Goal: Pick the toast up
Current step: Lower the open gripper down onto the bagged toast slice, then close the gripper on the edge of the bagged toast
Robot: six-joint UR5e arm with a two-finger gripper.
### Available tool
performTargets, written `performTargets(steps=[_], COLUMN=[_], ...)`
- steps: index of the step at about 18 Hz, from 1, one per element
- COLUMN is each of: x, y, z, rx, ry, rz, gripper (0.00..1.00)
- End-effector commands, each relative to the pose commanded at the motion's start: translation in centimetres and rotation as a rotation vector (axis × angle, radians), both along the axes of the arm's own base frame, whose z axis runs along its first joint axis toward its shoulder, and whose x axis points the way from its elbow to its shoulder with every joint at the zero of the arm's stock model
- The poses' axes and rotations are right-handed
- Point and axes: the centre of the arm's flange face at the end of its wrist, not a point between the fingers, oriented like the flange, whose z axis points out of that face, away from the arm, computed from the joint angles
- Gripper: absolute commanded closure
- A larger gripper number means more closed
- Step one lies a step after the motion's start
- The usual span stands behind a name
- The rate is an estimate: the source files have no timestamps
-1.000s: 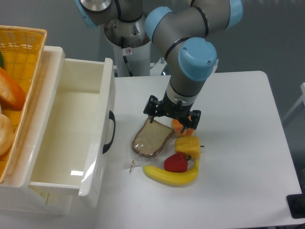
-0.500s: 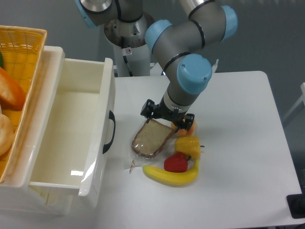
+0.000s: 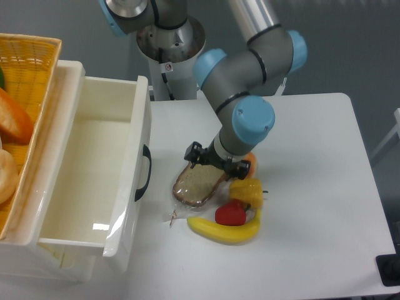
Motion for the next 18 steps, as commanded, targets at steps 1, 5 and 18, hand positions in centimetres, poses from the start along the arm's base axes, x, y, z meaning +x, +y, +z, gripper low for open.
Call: performTargets(steps=[1, 5, 18], x=[-0.1, 0.0, -0.9], y=[0.1, 0.4, 1.1], z=[-0.6, -1.1, -4.1], rx=[-0.002, 0.001, 0.018], ry=[-0.006, -0.008, -0.009], rz=[-0.003, -0.024, -0.101], gripper=[0.00, 0.00, 0.00])
